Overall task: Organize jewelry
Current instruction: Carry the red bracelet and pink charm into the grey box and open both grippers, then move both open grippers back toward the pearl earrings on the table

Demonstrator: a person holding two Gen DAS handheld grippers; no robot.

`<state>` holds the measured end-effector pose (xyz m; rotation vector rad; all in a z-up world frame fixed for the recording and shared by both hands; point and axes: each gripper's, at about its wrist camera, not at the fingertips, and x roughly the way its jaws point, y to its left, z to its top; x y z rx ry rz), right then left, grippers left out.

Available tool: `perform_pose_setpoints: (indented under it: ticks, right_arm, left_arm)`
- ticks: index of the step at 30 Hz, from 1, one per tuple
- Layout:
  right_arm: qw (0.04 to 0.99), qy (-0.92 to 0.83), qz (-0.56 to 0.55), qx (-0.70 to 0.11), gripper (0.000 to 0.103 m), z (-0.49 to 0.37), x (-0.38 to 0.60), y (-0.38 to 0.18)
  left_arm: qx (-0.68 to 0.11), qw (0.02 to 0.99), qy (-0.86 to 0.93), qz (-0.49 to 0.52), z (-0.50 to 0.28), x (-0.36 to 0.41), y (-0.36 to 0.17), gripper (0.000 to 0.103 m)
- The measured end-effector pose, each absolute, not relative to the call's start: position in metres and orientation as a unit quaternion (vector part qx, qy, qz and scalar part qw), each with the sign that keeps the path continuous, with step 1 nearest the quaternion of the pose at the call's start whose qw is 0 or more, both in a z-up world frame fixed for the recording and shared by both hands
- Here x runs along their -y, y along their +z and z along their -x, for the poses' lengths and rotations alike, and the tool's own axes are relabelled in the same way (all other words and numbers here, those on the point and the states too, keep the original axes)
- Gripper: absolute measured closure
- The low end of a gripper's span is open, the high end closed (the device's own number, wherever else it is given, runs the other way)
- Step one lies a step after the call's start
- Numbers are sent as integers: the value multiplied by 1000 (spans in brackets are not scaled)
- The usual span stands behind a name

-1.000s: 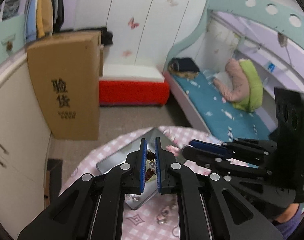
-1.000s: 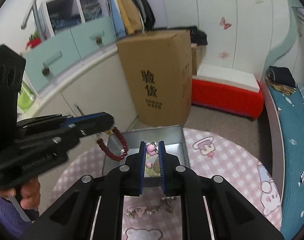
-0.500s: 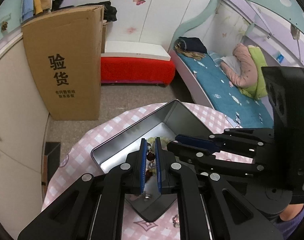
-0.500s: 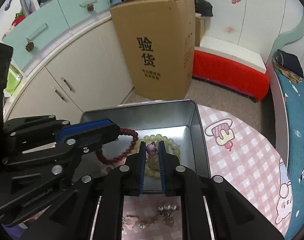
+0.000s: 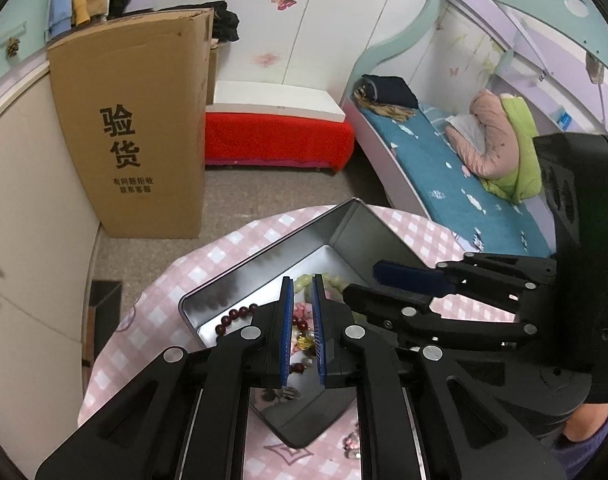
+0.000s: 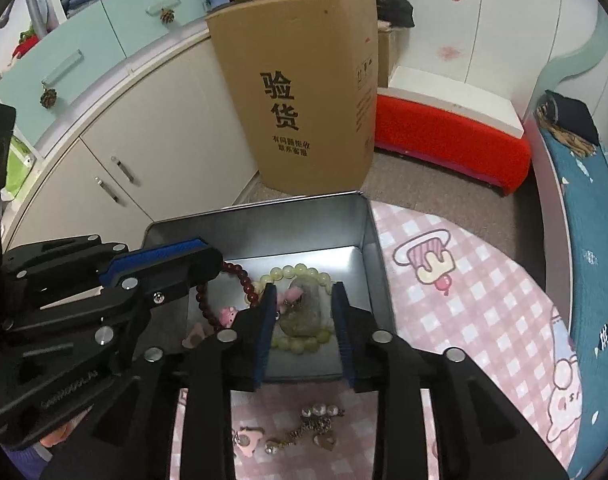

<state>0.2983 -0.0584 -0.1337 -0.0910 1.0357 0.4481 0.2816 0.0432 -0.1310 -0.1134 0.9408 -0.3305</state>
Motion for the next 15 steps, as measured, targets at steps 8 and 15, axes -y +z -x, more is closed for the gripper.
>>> perform_pose_setpoints:
  ticks: [8,15]
  right_arm:
    - [869,211,35,-447,53,-263,84,-104]
    - [881,204,18,-426,52,-222,117,-97]
  left_arm:
    - [-423,890,-165,46,-251,-42,-110,79]
    - [-370,917,-143,31,-198,-41,-98,35]
